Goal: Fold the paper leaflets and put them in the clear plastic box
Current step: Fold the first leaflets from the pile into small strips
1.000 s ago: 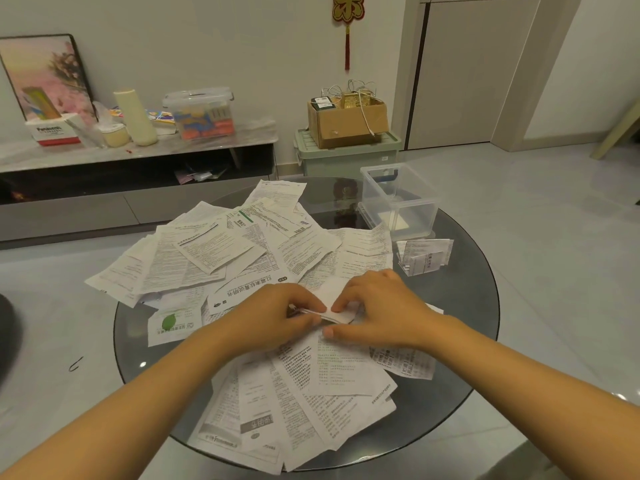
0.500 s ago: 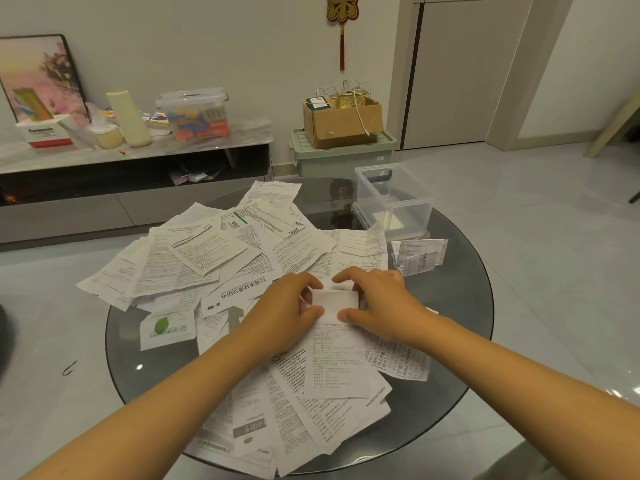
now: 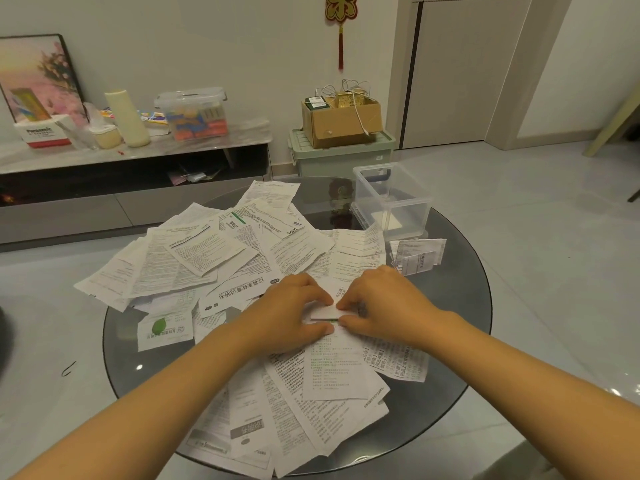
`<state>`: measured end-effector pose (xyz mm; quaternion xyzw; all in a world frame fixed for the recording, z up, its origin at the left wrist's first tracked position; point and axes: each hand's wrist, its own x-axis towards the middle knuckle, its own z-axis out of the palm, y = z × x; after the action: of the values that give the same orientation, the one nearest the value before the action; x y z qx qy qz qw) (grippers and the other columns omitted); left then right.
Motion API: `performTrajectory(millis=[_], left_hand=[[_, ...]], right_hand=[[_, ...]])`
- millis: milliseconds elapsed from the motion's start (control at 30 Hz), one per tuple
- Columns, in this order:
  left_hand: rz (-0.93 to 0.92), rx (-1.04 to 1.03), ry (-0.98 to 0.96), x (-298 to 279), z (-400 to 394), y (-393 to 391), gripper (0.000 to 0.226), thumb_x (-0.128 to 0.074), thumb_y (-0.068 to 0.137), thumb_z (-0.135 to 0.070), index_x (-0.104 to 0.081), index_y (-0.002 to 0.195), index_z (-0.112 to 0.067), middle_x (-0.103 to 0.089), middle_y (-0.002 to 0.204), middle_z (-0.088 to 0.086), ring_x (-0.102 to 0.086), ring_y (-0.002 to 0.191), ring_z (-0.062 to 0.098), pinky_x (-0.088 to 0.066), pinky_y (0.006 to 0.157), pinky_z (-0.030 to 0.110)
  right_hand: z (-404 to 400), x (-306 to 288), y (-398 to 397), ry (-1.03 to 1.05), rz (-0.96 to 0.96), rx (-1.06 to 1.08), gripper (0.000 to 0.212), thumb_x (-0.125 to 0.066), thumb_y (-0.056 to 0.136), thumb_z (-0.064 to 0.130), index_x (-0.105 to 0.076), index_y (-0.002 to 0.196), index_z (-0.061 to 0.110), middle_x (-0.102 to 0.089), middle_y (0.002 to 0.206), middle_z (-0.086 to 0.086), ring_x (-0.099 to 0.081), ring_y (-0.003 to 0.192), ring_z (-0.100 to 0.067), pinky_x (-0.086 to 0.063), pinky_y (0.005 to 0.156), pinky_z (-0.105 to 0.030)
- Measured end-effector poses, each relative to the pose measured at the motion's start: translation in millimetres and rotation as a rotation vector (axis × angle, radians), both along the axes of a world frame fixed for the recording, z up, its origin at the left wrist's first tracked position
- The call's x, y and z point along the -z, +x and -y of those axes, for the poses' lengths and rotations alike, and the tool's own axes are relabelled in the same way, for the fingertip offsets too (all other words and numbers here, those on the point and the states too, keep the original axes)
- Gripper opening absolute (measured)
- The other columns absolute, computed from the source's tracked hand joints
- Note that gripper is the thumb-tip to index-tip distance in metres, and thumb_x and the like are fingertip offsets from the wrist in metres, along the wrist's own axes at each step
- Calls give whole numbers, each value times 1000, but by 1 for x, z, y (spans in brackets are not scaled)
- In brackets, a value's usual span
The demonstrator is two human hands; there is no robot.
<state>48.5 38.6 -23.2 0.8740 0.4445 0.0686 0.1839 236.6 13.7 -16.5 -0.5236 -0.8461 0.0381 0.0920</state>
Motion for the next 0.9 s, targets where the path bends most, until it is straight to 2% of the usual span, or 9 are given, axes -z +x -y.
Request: performTrajectory(millis=[133, 233, 300, 467, 534, 600, 767, 834, 900], left_hand=[[60, -57, 70, -5, 0, 10, 22, -60, 88, -38, -63, 108, -28, -51, 106, -13, -47, 103, 8, -34, 99, 32], [217, -117, 75, -11, -1, 24, 7, -59, 90, -32, -65, 90, -27, -56, 95, -12, -53, 92, 9, -43, 89, 33], [315, -149, 24, -17, -1, 37, 9, -59, 91, -29, -67, 88, -26, -60, 91, -12, -54, 85, 5, -45, 78, 24], [464, -167, -69, -21, -2, 68, 11, -56, 92, -30, -67, 92, -28, -65, 85, -14, -59, 77, -1, -38, 61, 9], [464, -156, -93, -17, -2, 77, 11, -56, 92, -28, -65, 99, -27, -65, 90, -12, -59, 80, 1, -40, 64, 10], [433, -153, -95, -13, -2, 85, 20, -57, 92, -27, -62, 111, -26, -64, 100, -9, -59, 85, 4, -47, 74, 18], [376, -144, -59, -7, 0, 104, 40, -57, 92, -25, -47, 131, -28, -53, 115, -8, -54, 99, 7, -46, 86, 21], [393, -146, -32, -5, -1, 108, 42, -57, 92, -23, -45, 133, -26, -53, 116, -7, -53, 99, 8, -45, 83, 18], [427, -145, -17, -3, -5, 112, 39, -57, 92, -21, -48, 129, -25, -55, 112, -7, -54, 90, 7, -41, 73, 10]], right_hand=[[3, -2, 3, 103, -31, 60, 28, -44, 91, 31, -69, 101, 25, -70, 84, 3, -60, 75, -17, -45, 68, -29], [5, -8, 11, 124, -114, 134, 24, -44, 93, 26, -67, 98, 19, -69, 88, 2, -59, 82, -19, -42, 67, -30], [6, -14, 21, 115, -172, 186, 24, -44, 95, 25, -66, 103, 20, -67, 94, 3, -57, 88, -17, -41, 68, -30], [6, -22, 51, 59, -250, 290, 22, -48, 93, 16, -67, 103, 19, -67, 98, 1, -57, 90, -19, -47, 75, -33], [6, -22, 62, 56, -254, 330, 22, -49, 90, 10, -68, 97, 17, -67, 95, -1, -58, 89, -23, -48, 75, -34], [5, -21, 72, 69, -228, 363, 21, -53, 87, 7, -70, 95, 15, -68, 95, -4, -58, 89, -25, -49, 76, -36], [-1, -14, 90, 73, -193, 460, 27, -51, 88, 3, -71, 103, 14, -68, 99, -8, -57, 93, -27, -47, 79, -35], [-2, -11, 93, 98, -168, 463, 29, -51, 87, 1, -70, 103, 15, -66, 97, -8, -56, 93, -27, -46, 78, -35], [-5, -9, 95, 113, -134, 456, 29, -51, 86, 1, -69, 104, 15, -64, 96, -8, -54, 95, -26, -46, 77, -35]])
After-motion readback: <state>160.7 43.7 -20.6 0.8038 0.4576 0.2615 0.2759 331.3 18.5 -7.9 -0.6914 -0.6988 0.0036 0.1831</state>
